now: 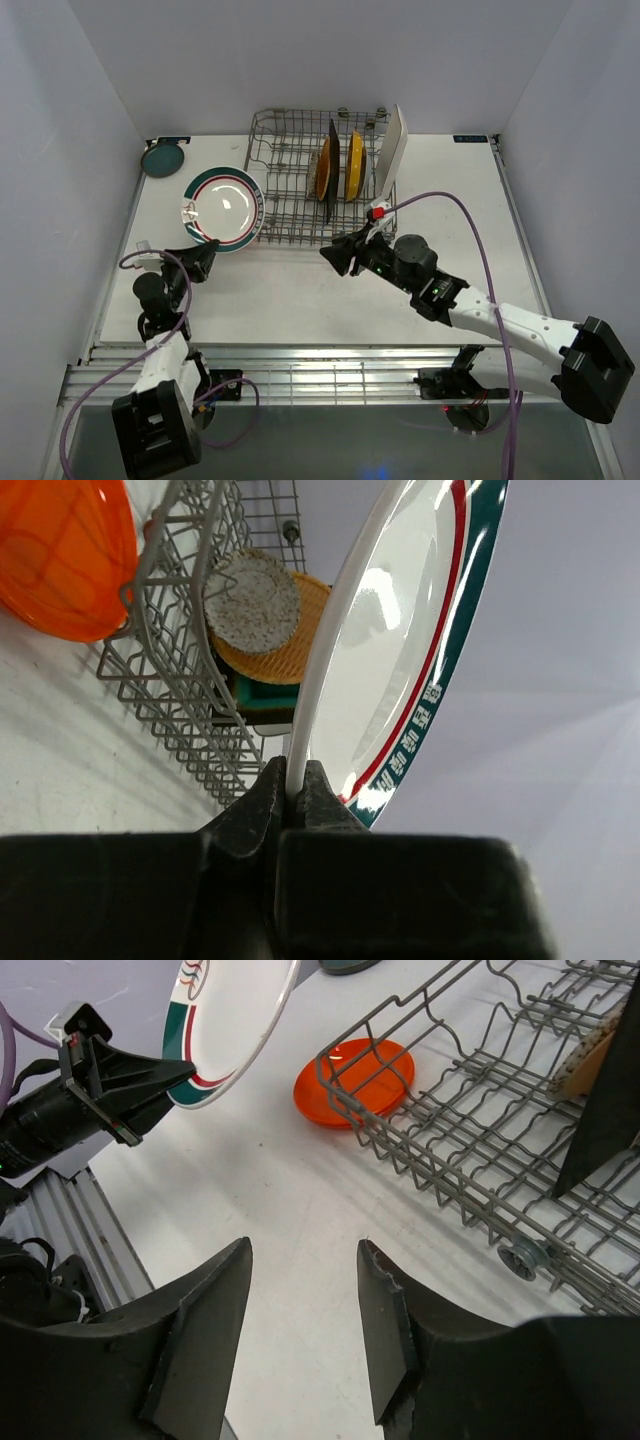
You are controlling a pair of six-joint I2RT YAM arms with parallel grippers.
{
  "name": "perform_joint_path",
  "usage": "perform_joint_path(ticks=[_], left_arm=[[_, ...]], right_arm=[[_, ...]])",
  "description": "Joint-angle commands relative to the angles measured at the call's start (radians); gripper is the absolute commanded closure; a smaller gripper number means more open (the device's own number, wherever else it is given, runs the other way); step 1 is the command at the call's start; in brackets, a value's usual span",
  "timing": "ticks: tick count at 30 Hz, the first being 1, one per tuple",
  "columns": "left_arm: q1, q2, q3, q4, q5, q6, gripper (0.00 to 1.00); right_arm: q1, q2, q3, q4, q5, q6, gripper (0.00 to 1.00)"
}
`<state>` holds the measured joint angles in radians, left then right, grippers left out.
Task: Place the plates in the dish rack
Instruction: Pick up the plate from the corner of the board, then insert the plate into the dish rack.
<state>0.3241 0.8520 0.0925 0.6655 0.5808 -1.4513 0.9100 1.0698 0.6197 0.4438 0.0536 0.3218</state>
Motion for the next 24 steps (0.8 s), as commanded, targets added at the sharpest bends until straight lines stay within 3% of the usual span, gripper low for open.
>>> perform_joint_path(ticks=[1, 8, 10, 14, 24], left_arm=[[-0.008, -0.08, -0.013, 0.068, 0.086, 0.083, 1.0], [-0.066, -0.111, -0.022, 0.118, 0.175, 0.17, 1.0], [-0.083, -0.126, -0.037, 0.129, 0.169, 0.178, 1.0], [-0.118, -0.122, -0.043, 0.151, 0.166, 0.189, 1.0], [-0.177, -0.079, -0.046, 0.206, 0.182, 0.195, 1.0]], right_arm=[[0.0, 0.036, 0.061, 0.041, -0.081, 0.042, 0.47], [-0.002, 0.189, 0.195, 0.035, -0.196, 0.126, 0.46], [-0.002, 0.211, 0.202, 0.071, -0.208, 0.143, 0.42], [-0.002, 0.246, 0.25, 0.058, -0.195, 0.152, 0.35], [-0.003, 0.325, 0.322, 0.047, -0.147, 0.163, 0.36]])
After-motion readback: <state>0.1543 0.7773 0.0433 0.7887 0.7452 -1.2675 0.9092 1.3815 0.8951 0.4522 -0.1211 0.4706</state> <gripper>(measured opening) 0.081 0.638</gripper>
